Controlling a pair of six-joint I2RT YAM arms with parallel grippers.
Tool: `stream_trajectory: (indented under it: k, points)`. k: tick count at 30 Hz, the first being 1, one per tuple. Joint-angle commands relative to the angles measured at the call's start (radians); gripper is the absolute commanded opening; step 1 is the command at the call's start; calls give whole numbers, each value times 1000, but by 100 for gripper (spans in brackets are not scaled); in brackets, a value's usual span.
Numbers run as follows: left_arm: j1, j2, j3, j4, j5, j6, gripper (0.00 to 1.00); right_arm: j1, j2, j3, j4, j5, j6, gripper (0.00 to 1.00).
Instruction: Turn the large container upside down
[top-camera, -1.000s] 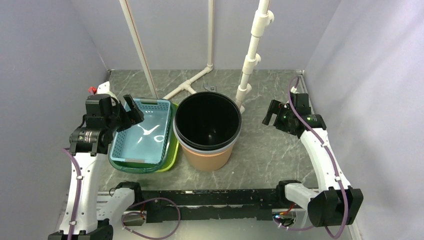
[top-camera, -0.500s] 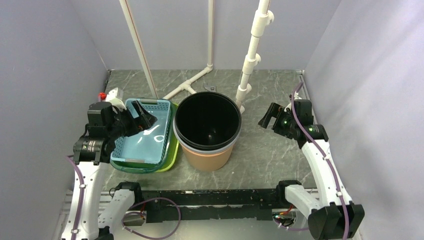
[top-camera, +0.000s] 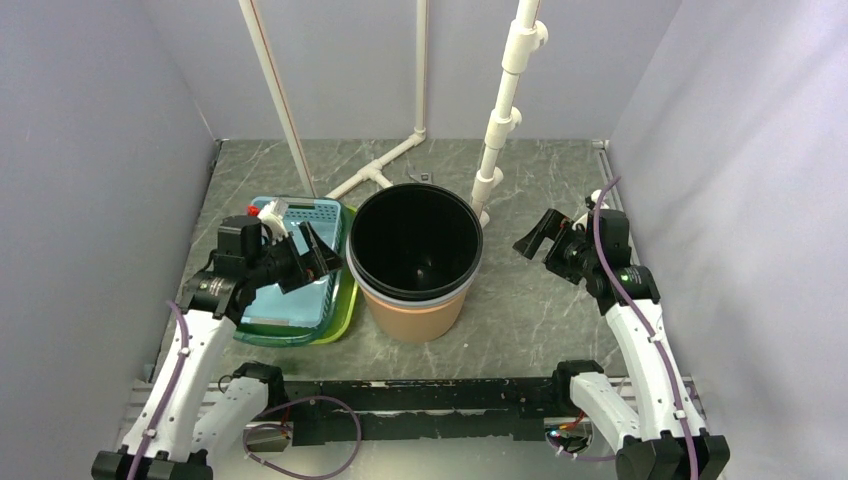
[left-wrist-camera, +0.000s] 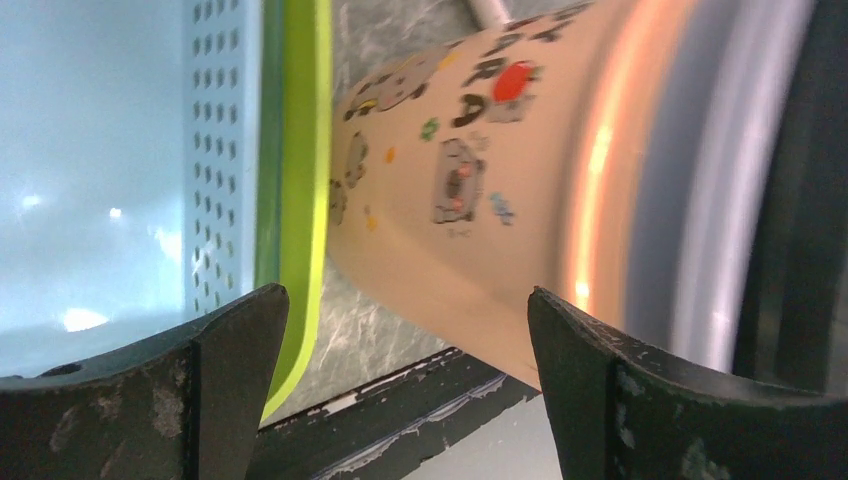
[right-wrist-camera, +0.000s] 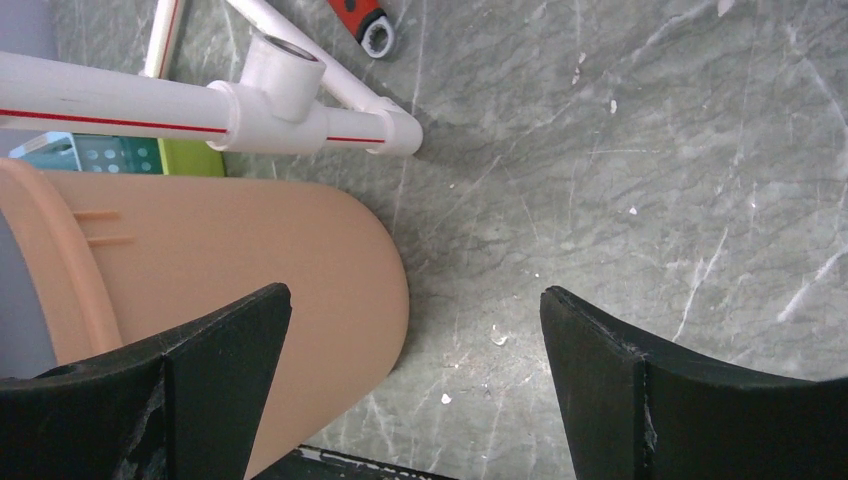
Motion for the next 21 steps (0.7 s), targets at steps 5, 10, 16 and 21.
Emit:
stream_trajectory:
  k: [5,10,16,21]
  points:
    - [-25,103,-73,-18,-150,-15,95,-3,-8,54,30,-50,35,100]
    - [-48,219,-71,10,-160,40,95,-3,3,45,43,-72,48,100]
    - [-93,370,-30,-87,-433,16,89,-4,19,51,34,-82,40,100]
    - [-120,481,29,-198,-629,-21,86,-3,18,53,32,-82,36,100]
